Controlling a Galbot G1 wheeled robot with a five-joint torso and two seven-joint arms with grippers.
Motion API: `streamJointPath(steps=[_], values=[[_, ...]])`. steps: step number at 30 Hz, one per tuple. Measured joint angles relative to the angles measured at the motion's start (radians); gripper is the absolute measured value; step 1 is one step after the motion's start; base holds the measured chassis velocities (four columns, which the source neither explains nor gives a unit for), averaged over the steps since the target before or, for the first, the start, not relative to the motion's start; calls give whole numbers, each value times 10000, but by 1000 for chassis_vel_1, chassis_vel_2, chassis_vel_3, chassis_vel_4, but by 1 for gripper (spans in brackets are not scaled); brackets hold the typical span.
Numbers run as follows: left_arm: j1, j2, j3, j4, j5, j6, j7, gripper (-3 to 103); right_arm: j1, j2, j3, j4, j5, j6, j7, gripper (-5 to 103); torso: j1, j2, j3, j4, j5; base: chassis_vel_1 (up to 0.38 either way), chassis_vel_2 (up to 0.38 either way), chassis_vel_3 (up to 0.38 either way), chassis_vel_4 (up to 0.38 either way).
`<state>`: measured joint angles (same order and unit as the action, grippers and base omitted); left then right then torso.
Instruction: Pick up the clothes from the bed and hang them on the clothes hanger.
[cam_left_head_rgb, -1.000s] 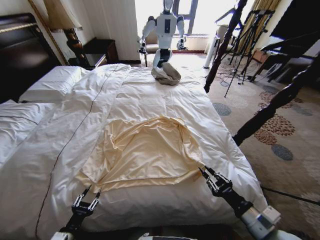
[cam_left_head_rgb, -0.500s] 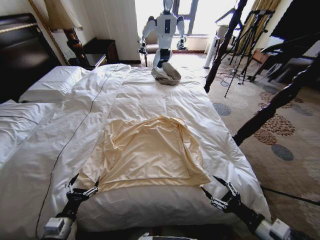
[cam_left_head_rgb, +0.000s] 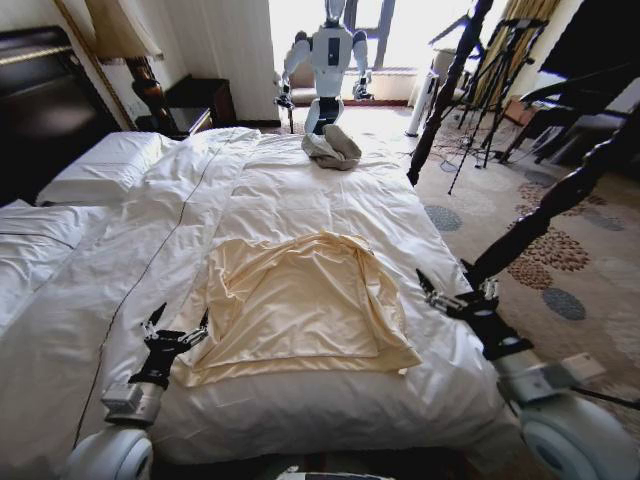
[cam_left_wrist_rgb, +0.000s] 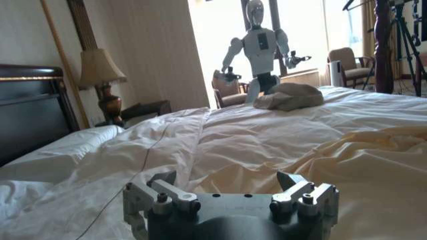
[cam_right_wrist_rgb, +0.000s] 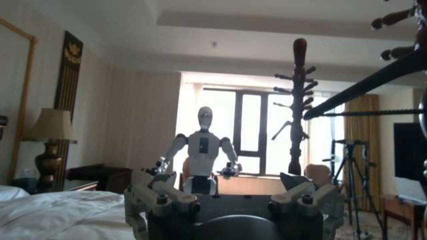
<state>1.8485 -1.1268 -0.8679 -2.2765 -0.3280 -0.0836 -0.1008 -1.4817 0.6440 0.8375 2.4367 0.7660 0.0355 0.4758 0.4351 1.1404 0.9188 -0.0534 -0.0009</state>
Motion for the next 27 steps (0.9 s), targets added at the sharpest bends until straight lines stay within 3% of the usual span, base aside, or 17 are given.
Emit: streamJointPath(steps=[1,4,6,7,10,12,14,15,17,19,20,21,24,25,27], values=[[42,-69,-62,-129,3,-4,-8,100,503,-186,250,-173,-122,-49,361,100,2,0,0,3,4,0,0,0,0],[44,-109,-71,-181,19,-4,-9,100,673,-296,758,-302,99,168,420,100,1,0,0,-7,5,0,0,0,0],[65,-270,60,-210,107,-14,-8,100,1013,-288,1331,-336,2216,498,550,100,-2,1,-2,-16,4,0,0,0,0],[65,-270,60,-210,107,-14,-8,100,1013,-288,1331,-336,2216,498,550,100,-2,1,-2,-16,4,0,0,0,0],[265,-608,220,-310,389,-121,-5,100,1792,-80,1807,-317,5061,511,1716,100,-3,0,-2,-3,5,0,0,0,0],[331,-676,231,-348,440,-149,-5,100,1786,5,2102,-321,5329,523,1643,100,-2,0,-2,-2,6,0,0,0,0],[573,-823,212,-439,549,-263,-3,100,1173,159,3457,-731,4200,498,784,100,0,0,-2,-4,3,0,0,0,0],[573,-823,212,-439,549,-263,-3,100,1173,159,3457,-731,4200,498,784,100,0,0,-2,-4,3,0,0,0,0],[683,-863,167,-420,614,-365,-4,100,202,1,5227,-1738,1723,340,-71,100,-3,1,-3,-13,12,0,0,0,0],[629,-907,227,-342,685,-395,-4,100,-236,-289,6347,-2395,71,56,-282,100,-6,2,-5,-12,8,0,0,0,0],[629,-907,227,-342,685,-395,-4,100,-236,-289,6347,-2395,71,56,-282,100,-6,2,-5,-12,8,0,0,0,0],[558,-956,334,-315,740,-395,-5,100,-527,-440,7027,-2776,-591,-215,-470,100,-6,2,-5,-12,2,0,0,0,0],[475,-1011,501,-303,821,-393,-7,100,-760,-554,7534,-3093,-822,-823,-503,100,-5,1,-4,-12,2,0,0,0,0],[441,-1045,649,-295,916,-391,-6,100,-841,-648,7747,-3383,-860,-1566,-501,100,-3,1,-3,-10,3,0,0,0,0],[439,-1078,790,-269,1030,-398,-7,100,-518,-836,7631,-3993,-1438,-2068,-725,100,-3,1,-3,-12,8,0,0,0,0]])
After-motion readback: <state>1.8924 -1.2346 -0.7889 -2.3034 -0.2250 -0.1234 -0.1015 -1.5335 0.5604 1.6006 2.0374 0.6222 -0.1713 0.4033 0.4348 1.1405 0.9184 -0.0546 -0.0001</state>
